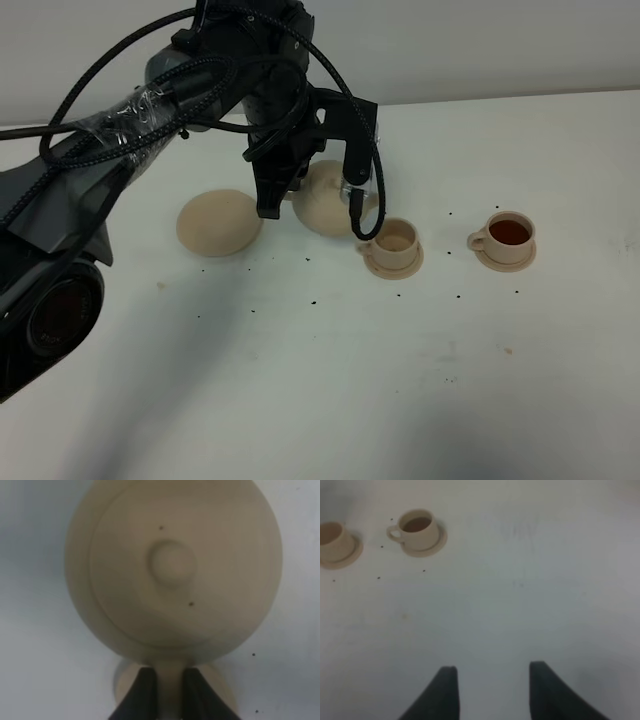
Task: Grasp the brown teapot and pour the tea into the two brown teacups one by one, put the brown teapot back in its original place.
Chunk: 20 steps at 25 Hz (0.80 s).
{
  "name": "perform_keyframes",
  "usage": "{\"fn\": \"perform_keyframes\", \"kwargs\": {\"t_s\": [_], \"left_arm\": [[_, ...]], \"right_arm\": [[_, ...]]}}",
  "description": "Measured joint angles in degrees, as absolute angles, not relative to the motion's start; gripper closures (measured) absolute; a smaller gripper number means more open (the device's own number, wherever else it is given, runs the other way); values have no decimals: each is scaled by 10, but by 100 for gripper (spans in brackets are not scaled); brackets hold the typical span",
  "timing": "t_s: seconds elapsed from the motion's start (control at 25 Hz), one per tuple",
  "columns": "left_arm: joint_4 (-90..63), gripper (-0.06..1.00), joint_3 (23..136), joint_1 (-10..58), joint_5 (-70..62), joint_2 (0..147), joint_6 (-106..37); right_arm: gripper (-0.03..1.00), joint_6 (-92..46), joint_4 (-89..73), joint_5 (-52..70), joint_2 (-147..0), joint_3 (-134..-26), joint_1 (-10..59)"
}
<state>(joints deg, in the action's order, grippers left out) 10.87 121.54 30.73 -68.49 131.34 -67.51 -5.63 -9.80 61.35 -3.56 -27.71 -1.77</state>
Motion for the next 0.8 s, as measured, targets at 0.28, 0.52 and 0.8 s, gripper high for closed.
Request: {"fn": "perform_keyframes", "kwargs": {"t_s": [0.28, 0.52, 0.8], "left_arm": [[141, 82, 1215, 321, -684, 1313, -683], [145, 82, 1215, 324, -684, 1321, -684], [146, 82, 1215, 324, -684, 1337, -684]], "right_arm": [[63, -56, -98, 613, -36, -277, -18], [63, -56, -98, 613, -36, -277, -18], [63, -56, -98, 613, -36, -277, -18]]}}
